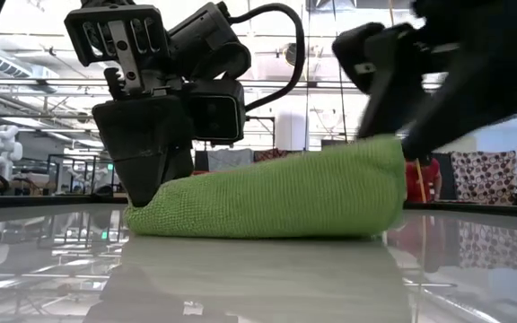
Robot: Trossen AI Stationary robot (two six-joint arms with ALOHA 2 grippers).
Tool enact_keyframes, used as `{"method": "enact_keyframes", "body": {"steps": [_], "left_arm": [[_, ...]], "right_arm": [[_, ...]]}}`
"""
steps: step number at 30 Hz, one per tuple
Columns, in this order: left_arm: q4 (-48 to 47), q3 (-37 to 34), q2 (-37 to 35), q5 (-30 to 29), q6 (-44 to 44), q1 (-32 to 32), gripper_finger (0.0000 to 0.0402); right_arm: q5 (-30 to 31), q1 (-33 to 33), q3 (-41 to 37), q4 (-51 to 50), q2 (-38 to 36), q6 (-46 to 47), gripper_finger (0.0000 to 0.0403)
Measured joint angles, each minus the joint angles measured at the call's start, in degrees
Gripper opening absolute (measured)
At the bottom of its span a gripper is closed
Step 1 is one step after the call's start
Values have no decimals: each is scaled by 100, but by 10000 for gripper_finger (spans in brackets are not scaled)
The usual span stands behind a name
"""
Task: Roll towel into tight, uniform cylinder
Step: Roll the green towel
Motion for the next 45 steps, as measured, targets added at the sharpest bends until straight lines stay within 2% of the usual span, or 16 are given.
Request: {"method": "enact_keyframes", "body": {"steps": [5,17,40,45], "left_arm": [[-8,0,0,62,0,52,17],[-4,0,0,71,-109,146,17],[0,0,0,168,-138,149,17],[-19,0,0,188,-144,151,17]], "right_arm": [[-449,115,-1,87,2,-461,143],[-258,-33,-1,112,68,-710,157],[-592,-272,-5,-55,488,-377,157],[-153,-272,-5,-288,435,251,157]]}}
